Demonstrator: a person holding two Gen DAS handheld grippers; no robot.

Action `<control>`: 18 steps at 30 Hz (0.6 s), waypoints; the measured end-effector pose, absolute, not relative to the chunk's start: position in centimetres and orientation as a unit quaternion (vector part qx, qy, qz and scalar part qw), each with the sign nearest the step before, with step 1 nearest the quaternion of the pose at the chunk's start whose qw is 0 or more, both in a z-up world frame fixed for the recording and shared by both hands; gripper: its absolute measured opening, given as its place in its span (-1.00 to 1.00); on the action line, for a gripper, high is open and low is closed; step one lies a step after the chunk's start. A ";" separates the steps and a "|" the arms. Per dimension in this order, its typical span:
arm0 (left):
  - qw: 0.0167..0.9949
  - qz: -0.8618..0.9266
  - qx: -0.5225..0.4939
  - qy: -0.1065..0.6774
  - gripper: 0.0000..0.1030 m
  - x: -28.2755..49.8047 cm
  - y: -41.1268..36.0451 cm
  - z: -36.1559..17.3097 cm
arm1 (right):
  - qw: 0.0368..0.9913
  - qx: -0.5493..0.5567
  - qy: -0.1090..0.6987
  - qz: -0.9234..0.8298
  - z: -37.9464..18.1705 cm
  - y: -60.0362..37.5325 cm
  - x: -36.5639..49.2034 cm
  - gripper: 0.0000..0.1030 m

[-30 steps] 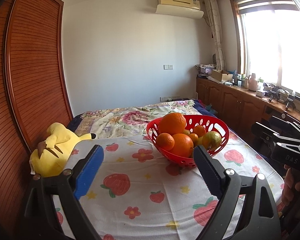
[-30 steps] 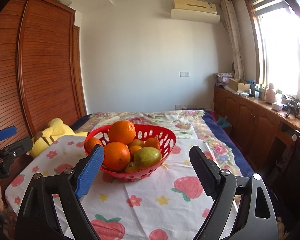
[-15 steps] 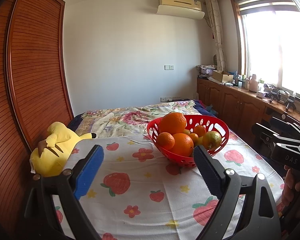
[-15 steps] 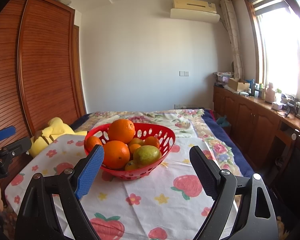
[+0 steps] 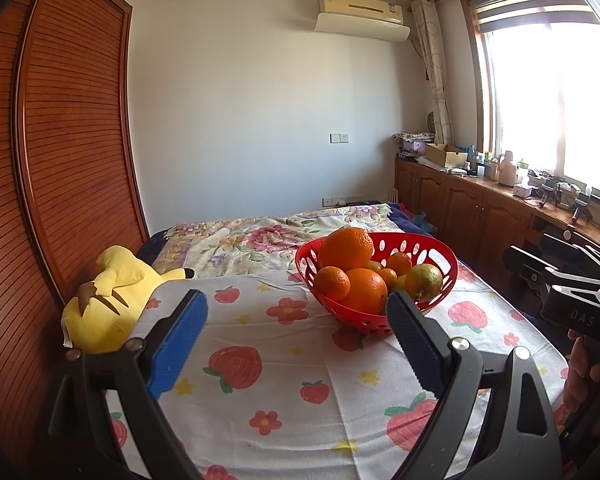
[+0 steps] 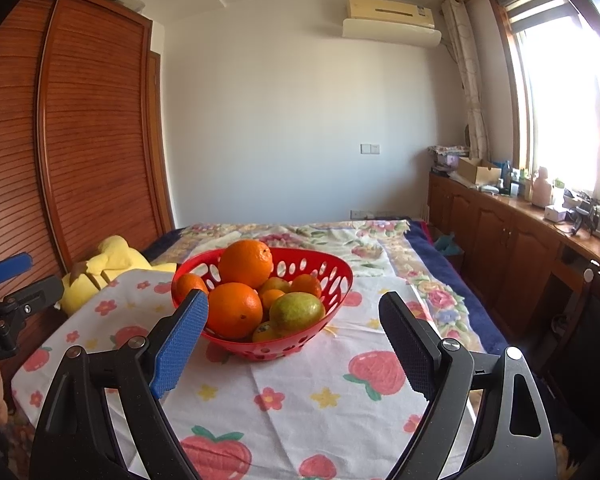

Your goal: Organize fruits

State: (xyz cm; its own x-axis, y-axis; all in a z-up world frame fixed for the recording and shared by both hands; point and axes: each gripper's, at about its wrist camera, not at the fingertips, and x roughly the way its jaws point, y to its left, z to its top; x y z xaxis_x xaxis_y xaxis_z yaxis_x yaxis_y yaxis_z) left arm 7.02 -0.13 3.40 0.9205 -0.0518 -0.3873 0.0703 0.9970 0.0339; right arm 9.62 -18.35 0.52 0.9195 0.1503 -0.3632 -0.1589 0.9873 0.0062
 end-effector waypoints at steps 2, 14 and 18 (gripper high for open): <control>0.980 -0.030 0.025 0.196 0.78 6.9 -0.1 3.4 | 0.980 -0.012 0.184 0.078 0.5 -18.3 9.6 0.73; 0.980 -0.029 0.024 0.194 0.78 6.8 -0.1 3.5 | 0.980 -0.012 0.185 0.078 0.6 -18.3 9.6 0.73; 0.980 -0.029 0.025 0.195 0.78 6.8 -0.1 3.5 | 0.980 -0.013 0.185 0.079 0.6 -18.3 9.6 0.73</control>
